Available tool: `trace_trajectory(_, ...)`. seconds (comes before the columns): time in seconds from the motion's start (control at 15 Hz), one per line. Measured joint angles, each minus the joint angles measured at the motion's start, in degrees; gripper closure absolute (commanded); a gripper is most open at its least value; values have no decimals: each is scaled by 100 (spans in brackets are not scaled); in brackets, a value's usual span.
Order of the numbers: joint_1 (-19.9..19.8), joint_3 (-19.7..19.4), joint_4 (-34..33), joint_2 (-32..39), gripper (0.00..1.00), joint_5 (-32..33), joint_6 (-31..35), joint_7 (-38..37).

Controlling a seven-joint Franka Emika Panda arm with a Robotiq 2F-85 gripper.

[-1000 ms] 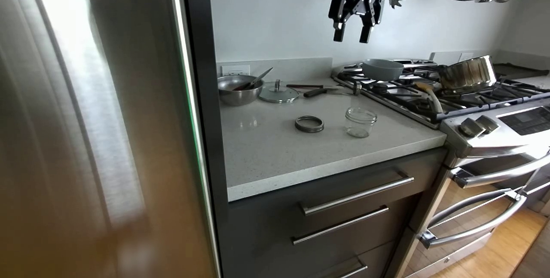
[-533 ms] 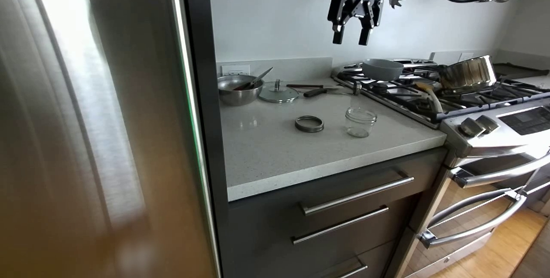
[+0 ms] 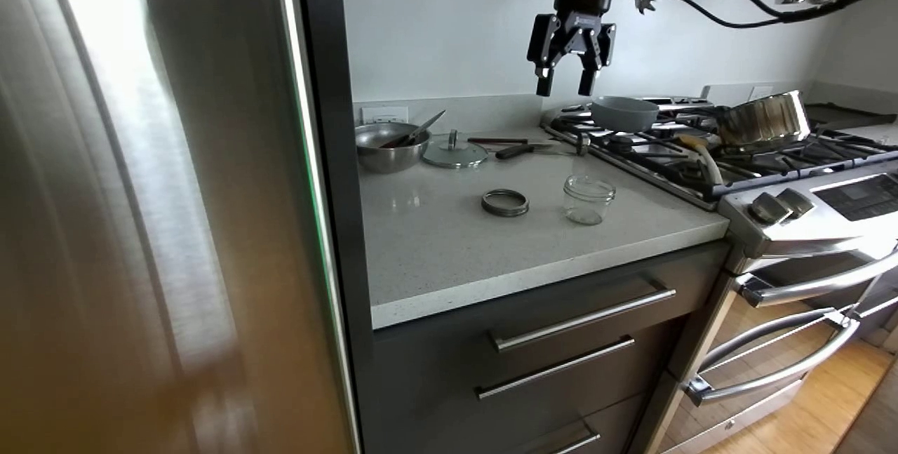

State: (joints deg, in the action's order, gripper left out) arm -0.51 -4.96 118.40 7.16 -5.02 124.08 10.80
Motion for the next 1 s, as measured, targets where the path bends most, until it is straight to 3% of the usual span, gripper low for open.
trace_trajectory(1.0,-49,83,-154,519,0,0,289,-20)
